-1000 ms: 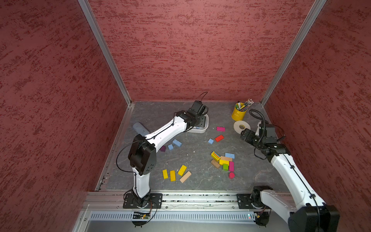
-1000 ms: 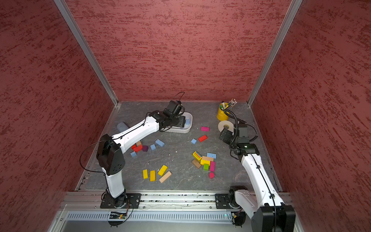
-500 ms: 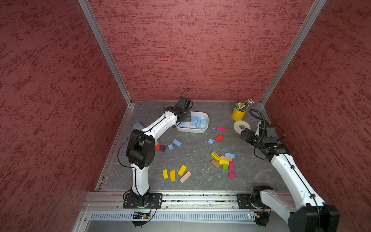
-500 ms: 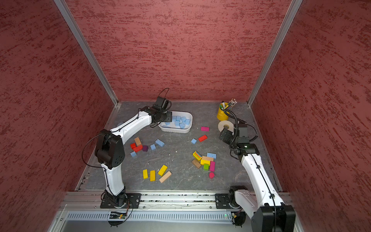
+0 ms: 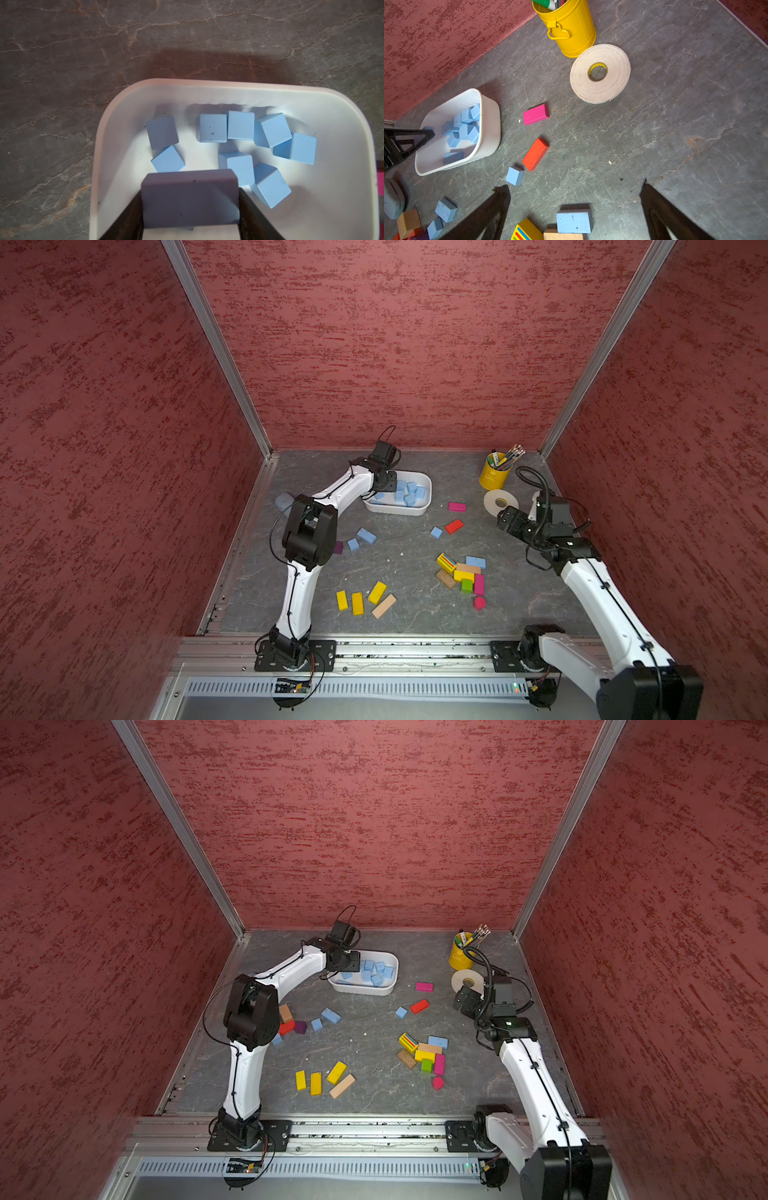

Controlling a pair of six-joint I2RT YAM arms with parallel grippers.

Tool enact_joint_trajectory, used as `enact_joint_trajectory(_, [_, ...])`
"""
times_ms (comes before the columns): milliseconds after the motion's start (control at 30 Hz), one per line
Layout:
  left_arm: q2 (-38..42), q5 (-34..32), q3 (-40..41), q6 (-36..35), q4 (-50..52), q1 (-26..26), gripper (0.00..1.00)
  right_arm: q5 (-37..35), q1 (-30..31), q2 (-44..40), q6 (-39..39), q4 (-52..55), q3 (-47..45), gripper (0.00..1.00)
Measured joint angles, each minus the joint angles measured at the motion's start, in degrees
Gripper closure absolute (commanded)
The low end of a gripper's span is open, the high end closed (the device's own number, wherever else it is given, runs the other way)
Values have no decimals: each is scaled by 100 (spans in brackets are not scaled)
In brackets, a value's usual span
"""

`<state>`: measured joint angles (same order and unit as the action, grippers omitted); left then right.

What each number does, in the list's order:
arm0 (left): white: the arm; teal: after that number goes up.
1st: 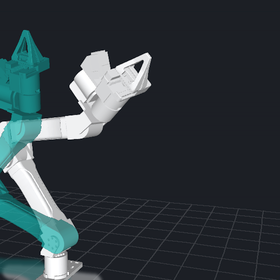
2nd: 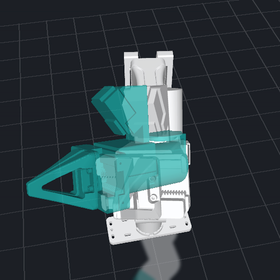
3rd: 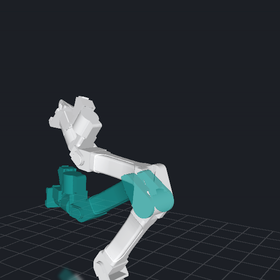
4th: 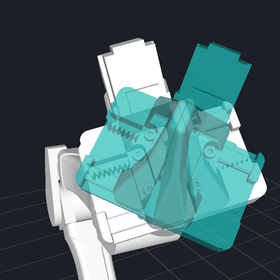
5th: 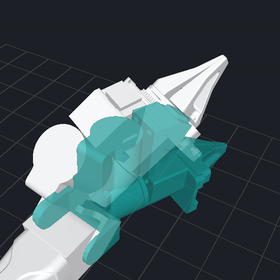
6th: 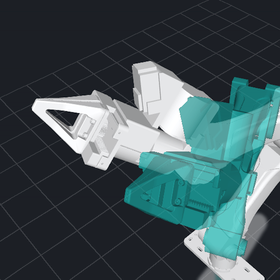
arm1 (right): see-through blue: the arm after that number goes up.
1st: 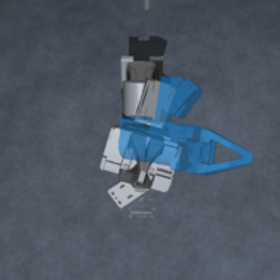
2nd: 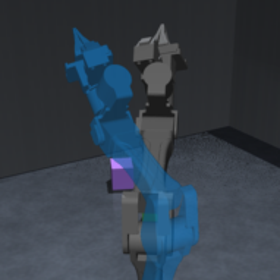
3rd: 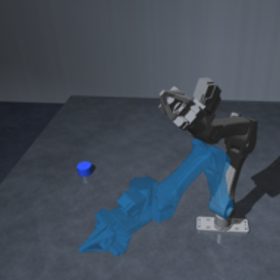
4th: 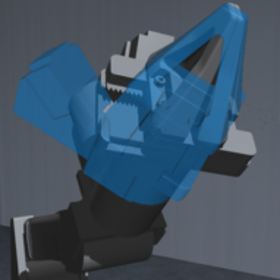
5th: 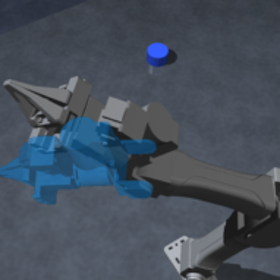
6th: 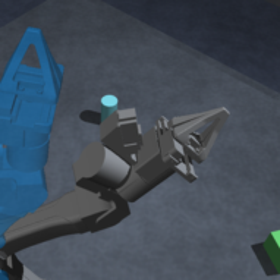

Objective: Pick out the blue building blocks
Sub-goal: Place the building block in the storage box.

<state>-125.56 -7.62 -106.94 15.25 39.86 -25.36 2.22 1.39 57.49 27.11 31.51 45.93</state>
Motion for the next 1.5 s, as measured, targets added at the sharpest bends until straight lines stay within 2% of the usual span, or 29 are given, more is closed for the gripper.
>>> enact_joint_trajectory(233, [-275, 4, -184, -59, 197, 2, 66, 0, 0, 0, -17, -2, -4, 1])
enact_joint_trajectory(533, [-422, 50, -258, -66, 278, 2, 49, 2, 0, 0, -17, 0, -39, 1])
enact_joint_trajectory(733, [-496, 136, -258, -70, 317, 2, 26, 9, 0, 0, -17, 0, -42, 1])
enact_joint_trajectory(867, [-496, 179, -271, -66, 341, 2, 14, 15, 0, 0, -17, 2, -42, 1])
enact_joint_trajectory(1133, [-459, 313, -345, -72, 426, 2, 4, 20, 0, -2, -17, 2, -42, 1])
enact_joint_trajectory(1300, [-46, 437, -269, -70, 470, -35, 0, 48, 0, -2, -17, 2, -42, 1])
enact_joint_trajectory(1500, [1421, 638, 422, -52, 284, -173, 0, 122, 0, -2, -15, 2, -42, 1])
